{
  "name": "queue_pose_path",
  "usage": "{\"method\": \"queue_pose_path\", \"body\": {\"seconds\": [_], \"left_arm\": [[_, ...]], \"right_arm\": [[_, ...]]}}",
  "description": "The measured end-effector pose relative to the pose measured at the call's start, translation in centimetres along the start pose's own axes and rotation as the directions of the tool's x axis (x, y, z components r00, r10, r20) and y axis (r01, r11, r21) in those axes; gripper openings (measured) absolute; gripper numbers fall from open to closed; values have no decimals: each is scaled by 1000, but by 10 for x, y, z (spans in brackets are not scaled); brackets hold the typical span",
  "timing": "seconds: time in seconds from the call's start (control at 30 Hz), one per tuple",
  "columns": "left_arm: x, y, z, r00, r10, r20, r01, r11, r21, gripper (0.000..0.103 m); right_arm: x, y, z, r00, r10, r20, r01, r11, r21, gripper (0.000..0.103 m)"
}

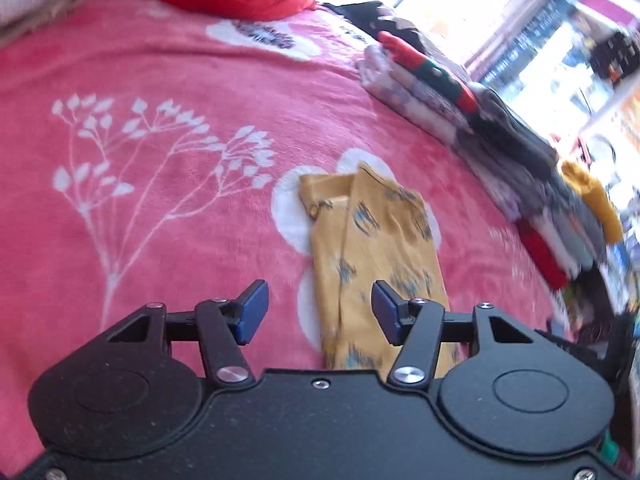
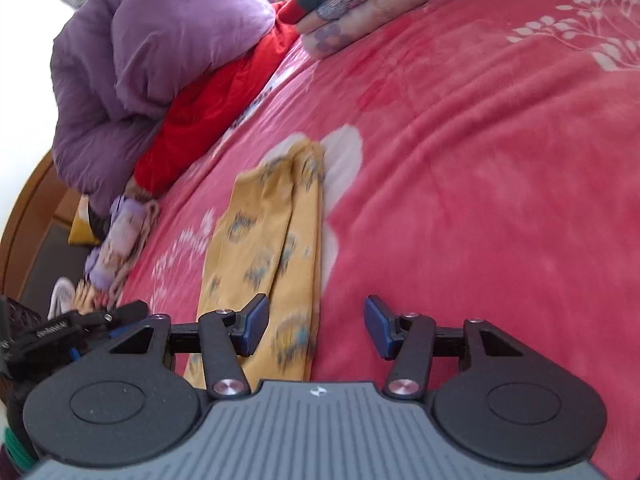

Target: Fold clothes

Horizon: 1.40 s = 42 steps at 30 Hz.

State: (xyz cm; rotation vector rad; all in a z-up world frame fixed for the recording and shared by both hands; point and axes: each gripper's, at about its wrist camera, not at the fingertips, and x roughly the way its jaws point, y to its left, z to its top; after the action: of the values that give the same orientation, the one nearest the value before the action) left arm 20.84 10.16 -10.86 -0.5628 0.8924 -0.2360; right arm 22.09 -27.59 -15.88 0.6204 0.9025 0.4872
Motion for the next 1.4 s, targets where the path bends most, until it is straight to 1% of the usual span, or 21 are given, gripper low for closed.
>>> {"method": "queue_pose_path", "body": {"seconds": [0.2, 0.27, 0.3, 0.33, 0.4, 0.43, 0.47, 0.53, 0.57, 0.63, 0.7, 0.73, 0.8, 0.83, 0.87, 0.93, 1.07, 1.17, 1.23, 1.3, 1.4], "left_arm": [[55, 35, 32, 991, -132, 7, 129, 961, -246, 35], [69, 43, 38, 986, -163, 16, 160, 938, -306, 34], [75, 46, 39, 984, -175, 22, 173, 931, -321, 29], [80, 47, 41, 983, -182, 25, 180, 929, -322, 25], [88, 44, 45, 984, -175, 21, 174, 942, -287, 8], [89, 40, 47, 986, -168, 21, 168, 955, -246, 6], [90, 34, 51, 987, -161, 23, 162, 969, -186, 4], [85, 18, 58, 989, -137, 54, 139, 990, -38, 3], [79, 7, 62, 988, -121, 92, 114, 991, 73, 3], [69, -13, 69, 980, -117, 162, 74, 966, 250, 3], [65, -28, 73, 964, -135, 229, 41, 928, 371, 3], [68, -30, 77, 959, -142, 247, 37, 921, 388, 3], [80, -27, 83, 960, -121, 252, 21, 930, 367, 3], [89, -24, 84, 967, -84, 240, -7, 936, 353, 4], [98, -22, 83, 973, -37, 230, -45, 938, 342, 4], [104, -19, 82, 971, 19, 236, -97, 941, 323, 4], [91, -18, 88, 966, 11, 258, -91, 950, 298, 8], [85, -19, 90, 971, -59, 230, -7, 961, 276, 9], [88, -25, 88, 975, -100, 197, 44, 962, 271, 22], [92, -30, 85, 977, -127, 173, 76, 959, 274, 44], [103, -38, 81, 980, -145, 138, 98, 950, 298, 44]], "right_arm": [[41, -15, 49, 998, 52, 47, -53, 998, 16, 54], [53, -21, 60, 996, 80, 48, -82, 996, 28, 48], [58, -22, 65, 995, 91, 44, -92, 995, 29, 47], [63, -23, 69, 994, 101, 39, -102, 994, 31, 46], [73, -22, 75, 991, 132, 24, -133, 991, 25, 45], [77, -20, 78, 989, 150, 6, -150, 989, 15, 35], [82, -18, 80, 986, 167, -11, -167, 986, 6, 7], [87, -12, 83, 983, 180, -20, -180, 984, -13, 7], [85, -8, 85, 984, 179, -6, -179, 983, -28, 7], [77, 2, 90, 979, 199, 41, -196, 978, -67, 7], [69, 14, 96, 981, 172, 92, -158, 977, -141, 6], [69, 14, 99, 982, 150, 114, -132, 980, -151, 6], [69, 14, 105, 982, 106, 159, -79, 982, -170, 8], [69, 12, 108, 981, 88, 173, -57, 983, -173, 17], [73, 8, 109, 983, 76, 166, -50, 986, -161, 38], [80, -1, 111, 987, 54, 152, -33, 990, -138, 58], [78, -3, 111, 988, 52, 147, -32, 990, -137, 57], [74, -1, 107, 987, 62, 147, -40, 988, -149, 55], [75, 1, 106, 988, 64, 139, -43, 987, -153, 52], [76, 3, 105, 989, 64, 131, -43, 986, -159, 52], [78, 7, 102, 993, 40, 112, -20, 985, -171, 52]]}}
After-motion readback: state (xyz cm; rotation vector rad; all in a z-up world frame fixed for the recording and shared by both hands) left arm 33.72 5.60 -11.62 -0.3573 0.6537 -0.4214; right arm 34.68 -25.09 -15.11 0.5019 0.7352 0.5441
